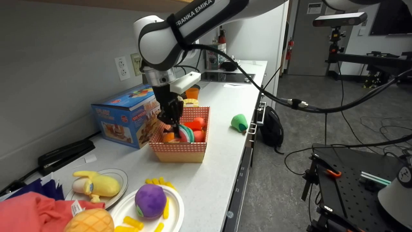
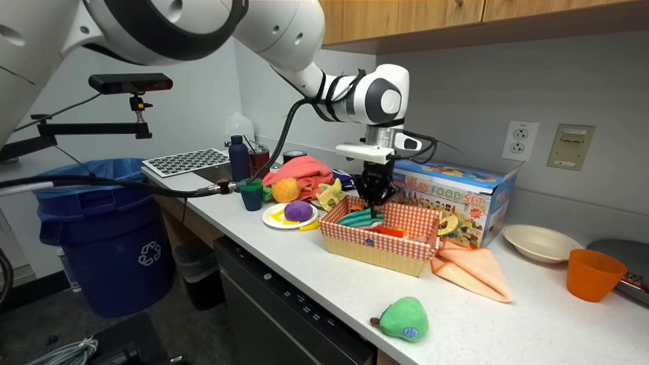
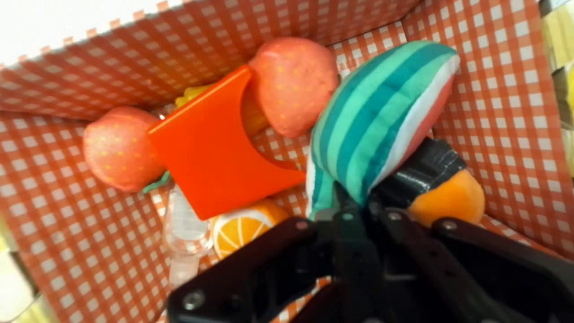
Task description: Remove the watermelon plushie from the box and put it on the counter
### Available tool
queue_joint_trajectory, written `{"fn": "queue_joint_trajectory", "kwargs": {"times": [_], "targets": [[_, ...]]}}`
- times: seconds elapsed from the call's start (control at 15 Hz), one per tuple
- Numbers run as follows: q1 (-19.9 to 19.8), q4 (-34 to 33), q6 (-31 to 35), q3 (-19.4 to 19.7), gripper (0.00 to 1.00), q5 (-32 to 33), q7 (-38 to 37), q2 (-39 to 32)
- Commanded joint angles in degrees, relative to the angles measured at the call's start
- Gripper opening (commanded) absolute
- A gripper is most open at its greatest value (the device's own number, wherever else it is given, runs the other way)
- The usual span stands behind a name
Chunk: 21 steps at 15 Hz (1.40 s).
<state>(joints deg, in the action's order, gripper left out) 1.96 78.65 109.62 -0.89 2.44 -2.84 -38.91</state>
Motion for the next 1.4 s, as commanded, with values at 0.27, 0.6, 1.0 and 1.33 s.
{"fn": "queue_joint_trajectory", "kwargs": {"times": [0.27, 0.6, 1.0, 1.33], "targets": [[5.9, 9.8, -2.4, 2.7, 0.01, 11.7, -8.5, 13.9], [6.0, 12.7, 7.7, 0.9, 0.01, 11.5, -8.7, 16.5], [8.1, 9.8, 14.1, -2.5, 0.01, 9.4, -6.7, 11.3], [9.9, 9.2, 17.3, -4.3, 0.01, 9.0, -4.6, 7.1]]}}
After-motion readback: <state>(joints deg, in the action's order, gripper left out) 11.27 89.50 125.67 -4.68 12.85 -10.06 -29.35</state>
